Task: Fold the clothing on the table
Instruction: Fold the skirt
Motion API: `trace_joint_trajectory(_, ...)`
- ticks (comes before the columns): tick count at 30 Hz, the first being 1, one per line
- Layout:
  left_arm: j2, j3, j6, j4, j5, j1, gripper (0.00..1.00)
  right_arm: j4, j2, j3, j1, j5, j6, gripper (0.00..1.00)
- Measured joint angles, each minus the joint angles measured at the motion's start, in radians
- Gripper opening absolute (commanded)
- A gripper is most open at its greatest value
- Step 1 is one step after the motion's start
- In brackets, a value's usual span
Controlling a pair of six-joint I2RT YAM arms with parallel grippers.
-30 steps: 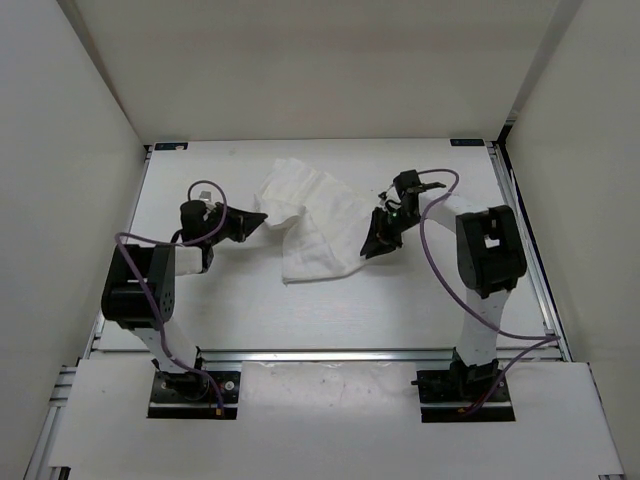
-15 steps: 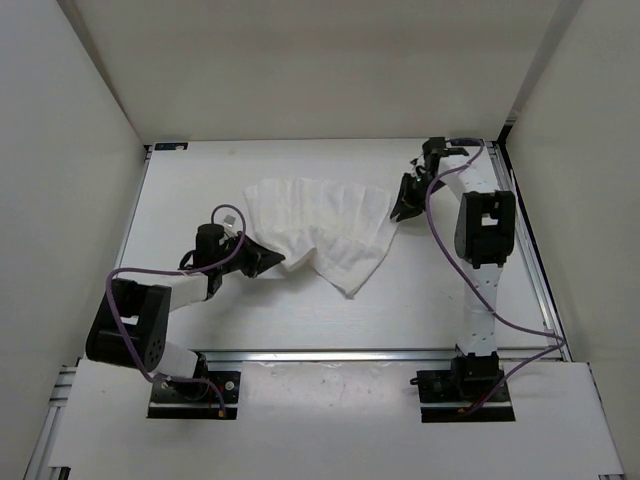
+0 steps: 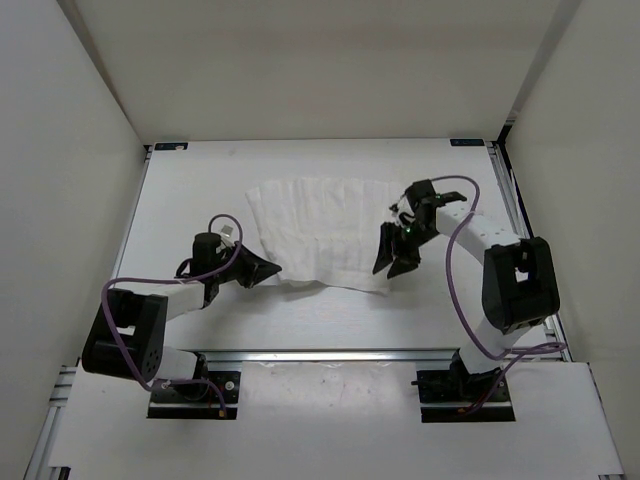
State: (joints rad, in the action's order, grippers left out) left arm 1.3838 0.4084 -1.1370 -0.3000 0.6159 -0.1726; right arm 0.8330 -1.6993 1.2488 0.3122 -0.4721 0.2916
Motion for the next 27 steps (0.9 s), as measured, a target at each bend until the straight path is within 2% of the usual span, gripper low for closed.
trace_joint_trajectory(3, -0.002, -0.012, 0.000, 0.003, 0.001, -0.007, 0.00, -0.022, 0.006, -0.147, -0.016, 0.001, 0.031, 0.53)
trace_joint_trajectory(6, -0.002, -0.017, 0.004, 0.005, 0.000, -0.018, 0.00, -0.029, 0.002, -0.222, -0.033, 0.014, 0.051, 0.53)
trace_joint_trajectory(14, -0.002, -0.022, 0.015, 0.009, 0.002, -0.043, 0.00, -0.121, -0.026, -0.231, -0.036, 0.029, 0.084, 0.51)
trace_joint_trajectory(18, -0.002, -0.023, 0.017, 0.009, 0.008, -0.046, 0.00, -0.124, -0.063, -0.230, -0.041, 0.064, 0.091, 0.51)
trace_joint_trajectory(27, -0.002, -0.023, 0.026, 0.011, 0.024, -0.044, 0.00, -0.123, -0.026, -0.227, -0.106, 0.126, 0.095, 0.49)
